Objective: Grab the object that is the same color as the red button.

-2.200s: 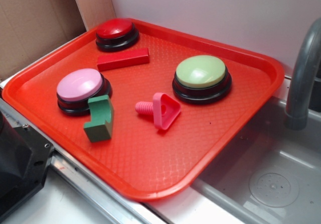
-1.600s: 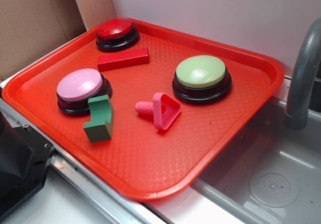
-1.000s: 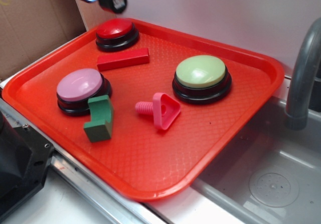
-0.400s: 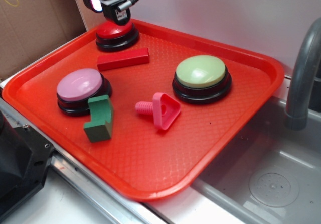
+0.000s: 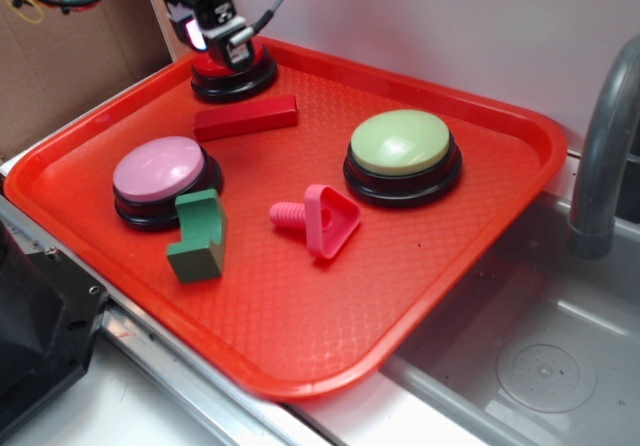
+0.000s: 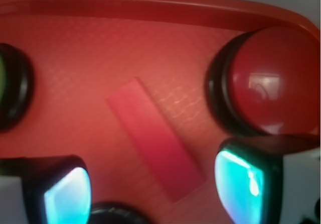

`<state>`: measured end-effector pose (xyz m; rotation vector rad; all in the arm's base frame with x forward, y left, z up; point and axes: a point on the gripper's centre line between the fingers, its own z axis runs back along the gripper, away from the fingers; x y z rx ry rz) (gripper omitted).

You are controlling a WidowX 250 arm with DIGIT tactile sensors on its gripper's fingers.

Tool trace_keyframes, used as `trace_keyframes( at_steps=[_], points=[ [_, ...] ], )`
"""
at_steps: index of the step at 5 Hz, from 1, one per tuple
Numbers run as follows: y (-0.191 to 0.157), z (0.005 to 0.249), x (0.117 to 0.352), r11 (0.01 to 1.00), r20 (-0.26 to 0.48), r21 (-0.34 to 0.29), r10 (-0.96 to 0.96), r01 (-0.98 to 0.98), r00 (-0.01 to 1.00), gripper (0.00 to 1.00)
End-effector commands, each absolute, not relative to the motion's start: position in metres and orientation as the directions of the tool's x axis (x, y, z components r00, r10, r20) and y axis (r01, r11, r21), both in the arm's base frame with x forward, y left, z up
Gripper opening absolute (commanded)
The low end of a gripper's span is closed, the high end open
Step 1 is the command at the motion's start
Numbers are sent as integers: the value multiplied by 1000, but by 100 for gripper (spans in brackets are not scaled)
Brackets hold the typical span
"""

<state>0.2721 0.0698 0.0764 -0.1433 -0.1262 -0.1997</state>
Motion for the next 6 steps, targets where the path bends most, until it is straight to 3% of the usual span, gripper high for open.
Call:
trace_keyframes(
  at_steps=[1, 4, 6],
  points=[
    [77, 63, 274, 965, 177, -121, -209, 232, 962, 100],
    [72, 33, 260, 954, 113, -8, -295, 298, 949, 100],
    [59, 22, 268, 919, 110, -37, -386, 392, 916, 100]
  ],
)
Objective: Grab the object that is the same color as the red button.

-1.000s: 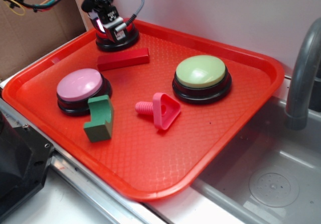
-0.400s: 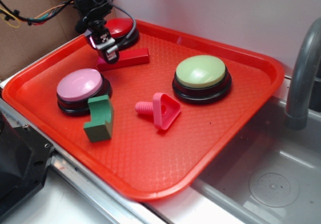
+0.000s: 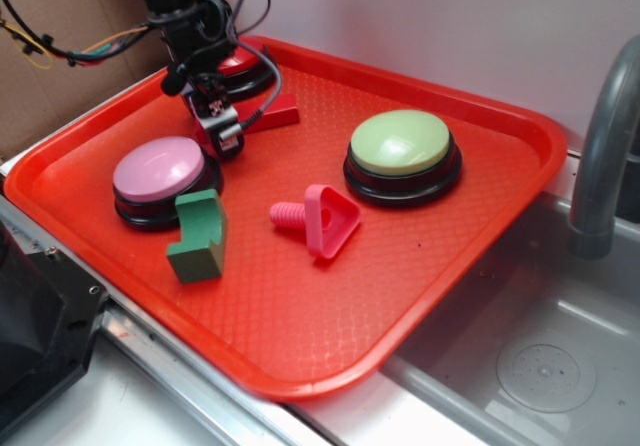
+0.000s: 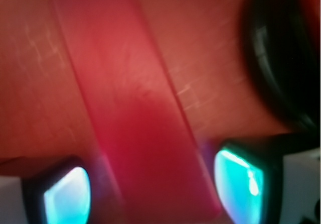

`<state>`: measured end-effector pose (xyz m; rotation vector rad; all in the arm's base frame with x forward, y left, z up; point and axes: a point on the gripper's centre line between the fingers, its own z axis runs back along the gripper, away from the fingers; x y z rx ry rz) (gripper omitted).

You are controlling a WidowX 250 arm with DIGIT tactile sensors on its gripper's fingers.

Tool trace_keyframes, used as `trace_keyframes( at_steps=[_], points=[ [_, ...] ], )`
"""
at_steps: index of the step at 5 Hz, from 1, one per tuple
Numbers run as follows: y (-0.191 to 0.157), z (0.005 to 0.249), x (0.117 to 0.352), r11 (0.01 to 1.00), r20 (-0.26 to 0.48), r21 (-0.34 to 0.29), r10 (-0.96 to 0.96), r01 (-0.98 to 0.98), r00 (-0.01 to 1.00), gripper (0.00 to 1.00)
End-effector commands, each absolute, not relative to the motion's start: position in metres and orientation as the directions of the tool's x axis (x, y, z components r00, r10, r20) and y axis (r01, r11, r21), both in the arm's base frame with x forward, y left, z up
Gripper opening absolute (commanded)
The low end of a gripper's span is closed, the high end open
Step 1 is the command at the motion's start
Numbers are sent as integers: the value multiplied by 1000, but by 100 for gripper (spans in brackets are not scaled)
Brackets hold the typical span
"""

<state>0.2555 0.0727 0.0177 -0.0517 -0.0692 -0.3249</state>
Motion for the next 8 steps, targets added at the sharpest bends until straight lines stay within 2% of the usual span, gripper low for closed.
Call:
trace_keyframes(
  at_steps=[1, 2, 3, 4, 5, 6, 7, 8],
  points=[
    [40, 21, 267, 899, 109, -54, -427, 435, 898, 23],
    [32, 26, 265, 893, 116, -53, -439, 447, 891, 0],
    [32, 41, 261, 914, 131, -26, -397, 404, 908, 0],
    [33, 66, 255, 937, 161, -34, -338, 347, 927, 0],
    [26, 103, 242, 954, 223, -39, -283, 298, 933, 0],
    [18, 128, 233, 963, 227, -60, -244, 264, 943, 0],
    [12, 139, 231, 978, 196, -59, -185, 200, 963, 0],
    [8, 147, 230, 980, 201, -60, -172, 188, 964, 0]
  ],
)
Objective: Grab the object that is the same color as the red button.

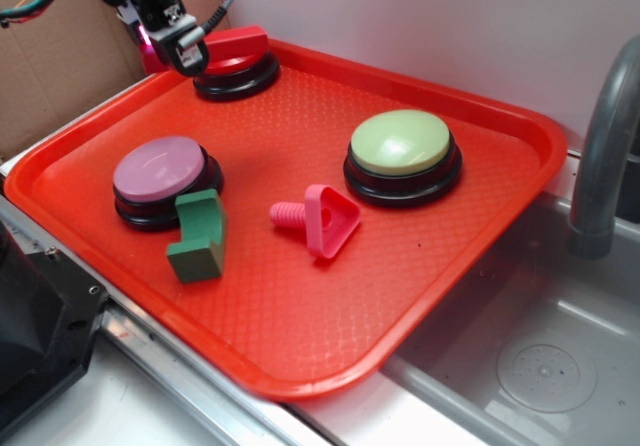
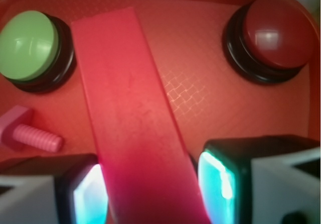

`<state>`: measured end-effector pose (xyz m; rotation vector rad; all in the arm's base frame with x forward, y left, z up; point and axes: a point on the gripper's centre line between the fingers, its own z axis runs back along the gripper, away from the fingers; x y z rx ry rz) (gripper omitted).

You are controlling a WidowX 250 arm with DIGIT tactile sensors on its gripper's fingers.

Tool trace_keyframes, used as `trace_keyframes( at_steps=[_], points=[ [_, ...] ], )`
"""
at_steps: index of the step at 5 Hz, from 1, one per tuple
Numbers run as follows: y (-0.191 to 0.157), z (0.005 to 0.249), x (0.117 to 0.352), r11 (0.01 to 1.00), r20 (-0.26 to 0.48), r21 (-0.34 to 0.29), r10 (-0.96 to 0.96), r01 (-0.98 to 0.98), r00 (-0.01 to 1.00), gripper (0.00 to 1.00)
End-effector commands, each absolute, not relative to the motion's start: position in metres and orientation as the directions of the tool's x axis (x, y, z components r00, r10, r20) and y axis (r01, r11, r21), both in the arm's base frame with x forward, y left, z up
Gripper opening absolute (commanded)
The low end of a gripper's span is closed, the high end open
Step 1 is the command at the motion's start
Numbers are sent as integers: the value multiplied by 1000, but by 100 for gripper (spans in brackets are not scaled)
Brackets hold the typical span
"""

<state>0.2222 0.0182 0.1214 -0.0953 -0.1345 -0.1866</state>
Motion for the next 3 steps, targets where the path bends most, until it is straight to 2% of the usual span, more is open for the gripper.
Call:
trace_keyframes(
  at_steps=[1, 3],
  points=[
    [5, 152, 231, 982, 203, -66, -158, 174, 966, 0],
    [1, 162, 232, 986, 209, -63, -141, 157, 968, 0]
  ],
)
